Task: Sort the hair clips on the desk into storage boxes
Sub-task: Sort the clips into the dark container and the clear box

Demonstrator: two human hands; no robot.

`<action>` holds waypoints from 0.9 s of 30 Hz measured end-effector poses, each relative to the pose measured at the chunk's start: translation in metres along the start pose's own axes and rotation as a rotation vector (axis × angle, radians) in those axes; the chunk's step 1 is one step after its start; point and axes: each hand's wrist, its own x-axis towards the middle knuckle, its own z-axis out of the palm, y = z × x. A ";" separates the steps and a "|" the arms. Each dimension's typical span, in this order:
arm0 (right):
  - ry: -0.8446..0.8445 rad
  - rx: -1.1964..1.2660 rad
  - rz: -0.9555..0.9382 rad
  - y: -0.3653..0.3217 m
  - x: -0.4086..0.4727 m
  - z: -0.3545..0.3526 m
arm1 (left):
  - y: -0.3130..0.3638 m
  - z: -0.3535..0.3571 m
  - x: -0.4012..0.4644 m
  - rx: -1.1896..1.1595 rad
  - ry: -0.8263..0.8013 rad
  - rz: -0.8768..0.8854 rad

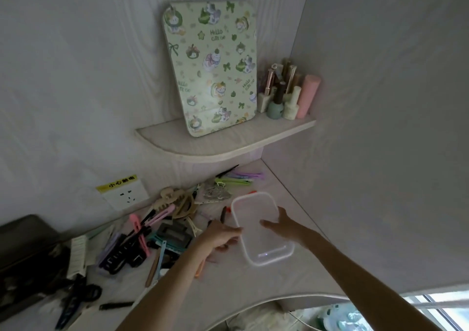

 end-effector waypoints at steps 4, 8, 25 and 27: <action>-0.018 0.064 0.025 -0.001 0.004 0.005 | -0.008 -0.007 0.000 -0.011 -0.010 -0.105; -0.034 0.054 0.046 -0.002 0.005 0.003 | -0.001 -0.005 0.001 0.111 -0.004 -0.142; -0.041 -0.021 0.061 -0.001 0.009 0.005 | -0.031 0.016 0.003 0.048 0.330 0.256; -0.046 -0.012 0.055 -0.001 0.008 0.005 | -0.031 0.012 0.007 0.131 0.339 0.319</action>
